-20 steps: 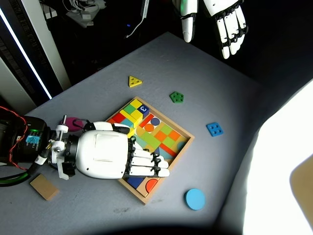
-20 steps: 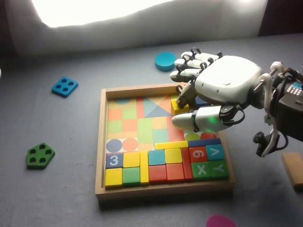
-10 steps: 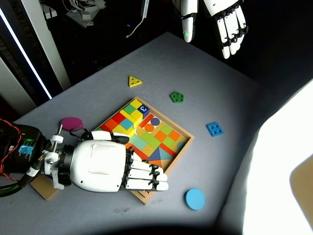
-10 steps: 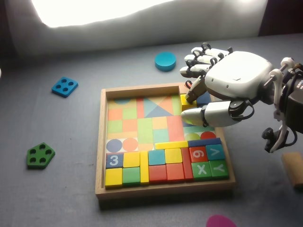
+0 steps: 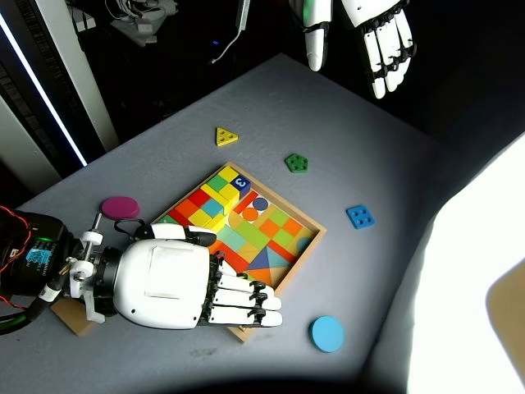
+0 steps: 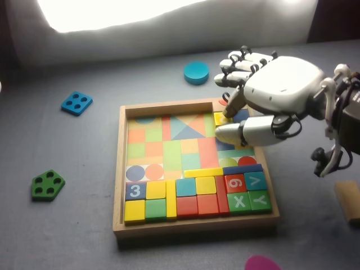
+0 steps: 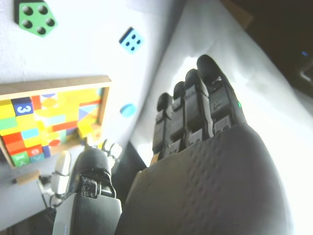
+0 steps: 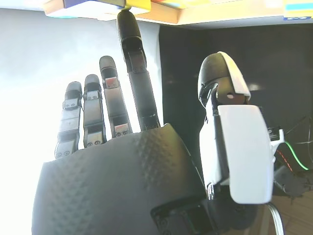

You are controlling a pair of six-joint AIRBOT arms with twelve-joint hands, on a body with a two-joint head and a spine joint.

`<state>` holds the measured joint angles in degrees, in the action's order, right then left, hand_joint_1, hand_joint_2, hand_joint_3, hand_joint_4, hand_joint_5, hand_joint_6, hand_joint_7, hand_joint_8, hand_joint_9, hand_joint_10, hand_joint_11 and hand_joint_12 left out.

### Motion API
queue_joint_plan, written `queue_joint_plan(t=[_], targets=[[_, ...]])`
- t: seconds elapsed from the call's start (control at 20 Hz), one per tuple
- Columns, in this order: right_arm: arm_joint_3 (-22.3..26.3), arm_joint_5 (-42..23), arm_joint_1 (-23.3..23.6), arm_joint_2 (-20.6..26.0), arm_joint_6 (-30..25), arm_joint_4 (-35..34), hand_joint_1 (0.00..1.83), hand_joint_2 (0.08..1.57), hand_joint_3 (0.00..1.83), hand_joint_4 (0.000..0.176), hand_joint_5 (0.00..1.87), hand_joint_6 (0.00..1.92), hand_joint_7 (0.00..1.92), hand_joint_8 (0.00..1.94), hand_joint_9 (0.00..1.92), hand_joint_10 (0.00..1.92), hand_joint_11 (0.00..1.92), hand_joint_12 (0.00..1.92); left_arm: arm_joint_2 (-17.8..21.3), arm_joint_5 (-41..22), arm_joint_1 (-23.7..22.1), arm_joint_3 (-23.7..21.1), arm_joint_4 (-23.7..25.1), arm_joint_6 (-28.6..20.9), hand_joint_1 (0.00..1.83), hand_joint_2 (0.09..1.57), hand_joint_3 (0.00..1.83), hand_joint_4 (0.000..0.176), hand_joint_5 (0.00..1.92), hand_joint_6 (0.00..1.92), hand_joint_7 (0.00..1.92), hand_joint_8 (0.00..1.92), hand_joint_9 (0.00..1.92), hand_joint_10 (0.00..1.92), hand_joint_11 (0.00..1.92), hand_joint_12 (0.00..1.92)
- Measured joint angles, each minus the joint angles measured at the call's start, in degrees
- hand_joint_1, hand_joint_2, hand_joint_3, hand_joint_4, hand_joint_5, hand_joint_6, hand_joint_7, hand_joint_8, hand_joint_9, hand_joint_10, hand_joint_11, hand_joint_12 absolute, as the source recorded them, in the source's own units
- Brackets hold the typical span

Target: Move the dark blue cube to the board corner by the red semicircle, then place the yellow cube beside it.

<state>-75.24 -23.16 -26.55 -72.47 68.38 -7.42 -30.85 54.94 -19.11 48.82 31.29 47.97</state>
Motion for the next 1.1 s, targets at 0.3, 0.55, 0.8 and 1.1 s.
queue_joint_plan(t=[0.3, 0.55, 0.8, 1.1], targets=[[0.04, -1.29, 4.42, 0.39, -2.34, 0.20, 0.00, 1.21, 0.00, 0.000, 0.86, 0.01, 0.25, 0.00, 0.04, 0.00, 0.00, 0.00, 0.00, -0.02, -0.02, -0.02, -0.02, 0.00, 0.00, 1.25, 0.00, 0.012, 0.13, 0.00, 0.11, 0.00, 0.13, 0.00, 0.00, 0.58], [6.03, -1.14, 8.52, 9.66, -4.59, -0.13, 0.00, 1.21, 0.00, 0.000, 0.86, 0.01, 0.26, 0.01, 0.06, 0.01, 0.00, 0.00, 0.00, 0.13, 0.00, -0.02, 0.04, 0.00, 0.00, 1.23, 0.00, 0.015, 0.12, 0.00, 0.12, 0.00, 0.14, 0.00, 0.00, 0.61], [16.70, 4.63, 11.04, 20.59, -3.93, -0.02, 0.00, 1.21, 0.00, 0.000, 0.86, 0.00, 0.27, 0.01, 0.07, 0.01, 0.00, 0.00, 0.00, 0.07, -0.02, -0.02, -0.09, 0.00, 0.00, 1.24, 0.00, 0.017, 0.12, 0.00, 0.12, 0.00, 0.14, 0.00, 0.00, 0.64], [23.71, 4.61, 12.26, 26.25, -2.10, 0.15, 0.03, 1.20, 0.00, 0.000, 0.78, 0.00, 0.54, 0.04, 0.43, 0.09, 0.00, 1.02, 0.00, 0.11, -0.59, -0.02, -0.26, -0.02, 0.00, 1.23, 0.00, 0.008, 0.24, 0.03, 0.28, 0.03, 0.30, 0.03, 0.00, 0.97]])
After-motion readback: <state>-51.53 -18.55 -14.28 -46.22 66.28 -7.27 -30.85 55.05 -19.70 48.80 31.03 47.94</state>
